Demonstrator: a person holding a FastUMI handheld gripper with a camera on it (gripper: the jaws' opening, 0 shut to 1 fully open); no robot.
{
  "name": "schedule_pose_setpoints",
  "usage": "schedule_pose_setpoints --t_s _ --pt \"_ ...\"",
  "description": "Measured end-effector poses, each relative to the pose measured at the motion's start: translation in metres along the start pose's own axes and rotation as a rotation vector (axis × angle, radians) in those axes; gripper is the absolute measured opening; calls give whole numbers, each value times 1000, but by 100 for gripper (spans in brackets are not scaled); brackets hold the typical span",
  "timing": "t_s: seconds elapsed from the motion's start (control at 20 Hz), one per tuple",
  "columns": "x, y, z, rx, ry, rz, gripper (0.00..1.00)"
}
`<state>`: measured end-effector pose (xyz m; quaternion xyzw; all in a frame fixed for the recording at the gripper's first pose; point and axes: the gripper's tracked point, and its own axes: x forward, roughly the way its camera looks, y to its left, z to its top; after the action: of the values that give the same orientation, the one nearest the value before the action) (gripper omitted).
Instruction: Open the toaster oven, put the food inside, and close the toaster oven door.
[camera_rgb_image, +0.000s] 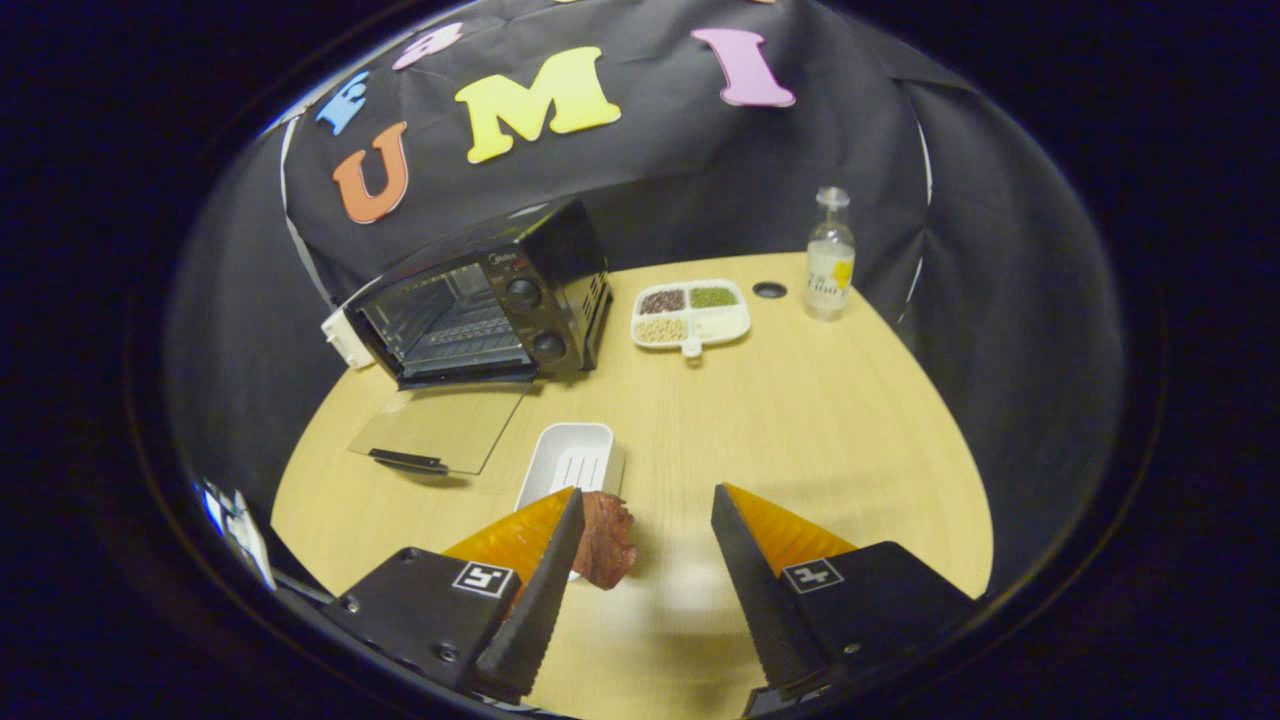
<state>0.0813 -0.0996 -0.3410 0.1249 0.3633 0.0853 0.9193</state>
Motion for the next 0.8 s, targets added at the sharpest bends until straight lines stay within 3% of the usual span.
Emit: schedule_pose_setpoints --t_s 0.15,0.3,0.45,0.55,0.8 --pt "13 12 -17 77 111 172 73" --pt "23 23 -29 149 207 276 60" --pt "27 20 -30 221 252 316 42" --pt "28 17 -32 282 282 334 23" --pt "17 19 -27 321 299 363 16"
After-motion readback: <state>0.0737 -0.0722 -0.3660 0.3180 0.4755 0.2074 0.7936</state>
